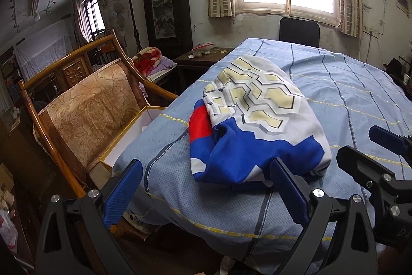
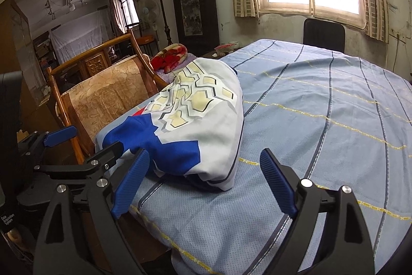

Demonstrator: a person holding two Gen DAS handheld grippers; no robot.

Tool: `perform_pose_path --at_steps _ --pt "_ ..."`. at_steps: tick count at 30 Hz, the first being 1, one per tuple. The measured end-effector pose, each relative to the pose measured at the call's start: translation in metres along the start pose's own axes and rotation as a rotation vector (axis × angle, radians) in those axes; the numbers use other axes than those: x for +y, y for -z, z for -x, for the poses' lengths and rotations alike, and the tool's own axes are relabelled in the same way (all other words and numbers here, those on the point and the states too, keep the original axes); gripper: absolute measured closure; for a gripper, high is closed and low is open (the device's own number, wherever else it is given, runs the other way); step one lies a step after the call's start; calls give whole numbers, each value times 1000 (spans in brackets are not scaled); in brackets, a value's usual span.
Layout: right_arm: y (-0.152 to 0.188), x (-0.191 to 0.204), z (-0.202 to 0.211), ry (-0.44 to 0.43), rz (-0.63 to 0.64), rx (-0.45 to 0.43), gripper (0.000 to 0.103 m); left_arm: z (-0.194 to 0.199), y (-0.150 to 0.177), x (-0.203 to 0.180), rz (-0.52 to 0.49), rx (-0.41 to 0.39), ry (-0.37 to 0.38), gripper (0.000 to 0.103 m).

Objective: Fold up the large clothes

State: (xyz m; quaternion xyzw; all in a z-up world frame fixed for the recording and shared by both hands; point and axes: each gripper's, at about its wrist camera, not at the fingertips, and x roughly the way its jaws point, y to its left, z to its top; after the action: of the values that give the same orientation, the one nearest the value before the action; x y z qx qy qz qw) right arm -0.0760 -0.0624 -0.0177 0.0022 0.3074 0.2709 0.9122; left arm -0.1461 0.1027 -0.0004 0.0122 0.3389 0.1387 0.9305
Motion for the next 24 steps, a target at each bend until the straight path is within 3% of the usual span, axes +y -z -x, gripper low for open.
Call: perform_pose_path --at_steps 24 --pt "4 3 18 16 16 -33 15 15 1 -2 1 -22 8 4"
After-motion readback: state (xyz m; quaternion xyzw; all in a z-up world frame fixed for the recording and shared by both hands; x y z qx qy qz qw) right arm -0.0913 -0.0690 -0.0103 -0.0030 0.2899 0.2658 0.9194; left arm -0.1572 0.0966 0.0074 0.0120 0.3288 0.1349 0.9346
